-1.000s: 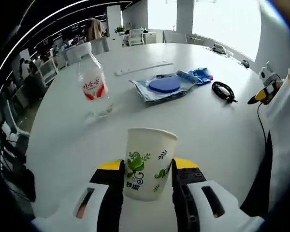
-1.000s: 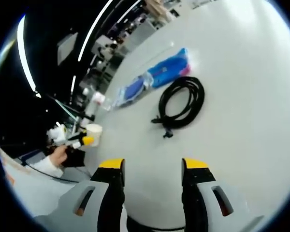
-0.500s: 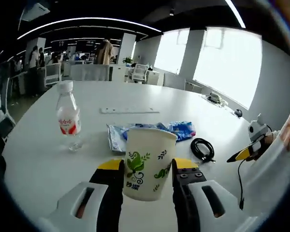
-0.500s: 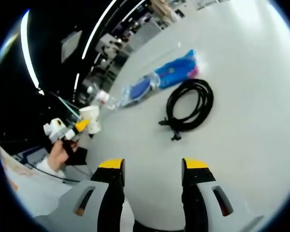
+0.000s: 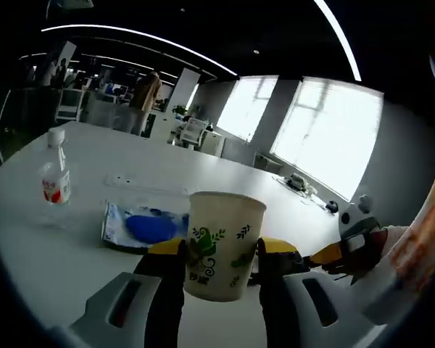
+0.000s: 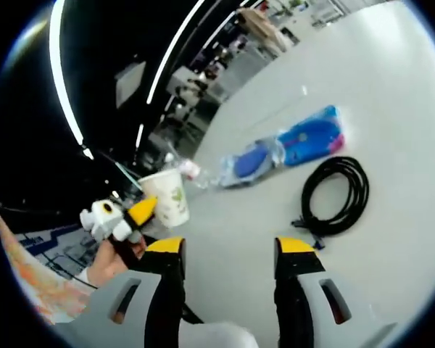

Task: Arrange the tabletop items into an orderly group along one side of the table until the central work area is clear of visible clutter.

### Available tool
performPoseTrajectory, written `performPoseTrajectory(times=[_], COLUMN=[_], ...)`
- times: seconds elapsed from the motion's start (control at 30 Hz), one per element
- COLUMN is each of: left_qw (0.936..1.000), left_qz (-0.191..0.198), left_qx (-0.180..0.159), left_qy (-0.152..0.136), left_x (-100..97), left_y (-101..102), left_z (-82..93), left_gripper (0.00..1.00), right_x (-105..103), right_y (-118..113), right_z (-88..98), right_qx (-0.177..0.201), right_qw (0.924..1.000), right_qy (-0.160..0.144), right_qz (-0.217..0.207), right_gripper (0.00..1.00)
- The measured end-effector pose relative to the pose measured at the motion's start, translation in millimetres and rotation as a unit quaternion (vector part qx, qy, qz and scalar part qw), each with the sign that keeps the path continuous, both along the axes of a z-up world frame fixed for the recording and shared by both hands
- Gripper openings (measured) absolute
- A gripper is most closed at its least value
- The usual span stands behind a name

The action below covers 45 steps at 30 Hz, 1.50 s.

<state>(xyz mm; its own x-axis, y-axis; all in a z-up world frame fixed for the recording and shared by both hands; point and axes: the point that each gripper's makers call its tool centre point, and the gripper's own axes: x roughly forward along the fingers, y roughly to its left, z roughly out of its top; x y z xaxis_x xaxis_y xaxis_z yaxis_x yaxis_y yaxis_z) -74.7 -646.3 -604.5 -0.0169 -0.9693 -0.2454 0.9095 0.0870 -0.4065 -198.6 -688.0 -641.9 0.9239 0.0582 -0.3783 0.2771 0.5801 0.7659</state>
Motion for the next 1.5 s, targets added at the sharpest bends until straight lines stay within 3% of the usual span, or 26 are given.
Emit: performPoseTrajectory(times=[0.1, 0.27, 0.4, 0.5, 0.53, 0.6, 0.73, 0.87, 0.97, 1.13, 1.2, 1.33, 1.5], left_qw=[0.9999, 0.9994, 0.9974, 0.9968, 0.9949, 0.9942, 0.9911, 0.9905, 0.9886, 0.9854, 0.9835, 0.9839, 0.9848], left_qz=[-0.010, -0.032, -0.053, -0.048, -0.062, -0.069, -0.096, -0.110, -0.116, -0.120, -0.125, -0.124, -0.124], left_qx=[-0.007, -0.016, -0.044, -0.062, -0.077, -0.082, -0.092, -0.079, -0.072, -0.079, -0.068, -0.067, -0.061], left_qy=[0.000, 0.001, 0.018, 0.014, 0.022, 0.010, -0.005, -0.025, -0.065, -0.092, -0.112, -0.110, -0.106], left_x=[-9.7, -22.5, -34.5, -31.2, -35.4, -37.3, -52.1, -60.7, -65.5, -74.2, -73.8, -72.2, -71.1], left_y=[-6, -12, -17, -16, -15, -12, -9, -8, -9, -12, -12, -11, -11], left_z=[2.6, 9.2, 22.8, 30.3, 35.5, 38.7, 44.3, 38.4, 38.6, 46.3, 42.6, 40.4, 36.8], left_gripper=[0.39, 0.39, 0.39, 0.39, 0.39, 0.39, 0.39, 0.39, 0.39, 0.40, 0.40, 0.40, 0.38], right_x=[15, 34, 45, 51, 51, 52, 55, 58, 61, 71, 72, 72, 69], right_y=[3, 9, 16, 16, 14, 15, 22, 34, 40, 46, 49, 40, 35], right_z=[22.5, 44.7, 52.5, 61.0, 63.6, 68.7, 73.8, 68.2, 65.9, 70.1, 64.5, 59.1, 56.7], right_qx=[-0.002, -0.019, -0.036, -0.026, -0.026, -0.024, -0.032, -0.041, -0.038, -0.026, -0.035, -0.006, -0.049], right_qw=[0.9996, 0.9981, 0.9962, 0.9951, 0.9949, 0.9942, 0.9933, 0.9924, 0.9925, 0.9932, 0.9931, 0.9964, 0.9945], right_qy=[-0.029, -0.053, -0.063, -0.081, -0.086, -0.095, -0.095, -0.078, -0.066, -0.062, -0.043, -0.034, -0.013], right_qz=[0.004, 0.025, 0.049, 0.051, 0.046, 0.044, 0.058, 0.086, 0.096, 0.094, 0.103, 0.077, 0.091], right_gripper=[0.49, 0.53, 0.56, 0.56, 0.58, 0.59, 0.59, 0.59, 0.59, 0.55, 0.57, 0.50, 0.43])
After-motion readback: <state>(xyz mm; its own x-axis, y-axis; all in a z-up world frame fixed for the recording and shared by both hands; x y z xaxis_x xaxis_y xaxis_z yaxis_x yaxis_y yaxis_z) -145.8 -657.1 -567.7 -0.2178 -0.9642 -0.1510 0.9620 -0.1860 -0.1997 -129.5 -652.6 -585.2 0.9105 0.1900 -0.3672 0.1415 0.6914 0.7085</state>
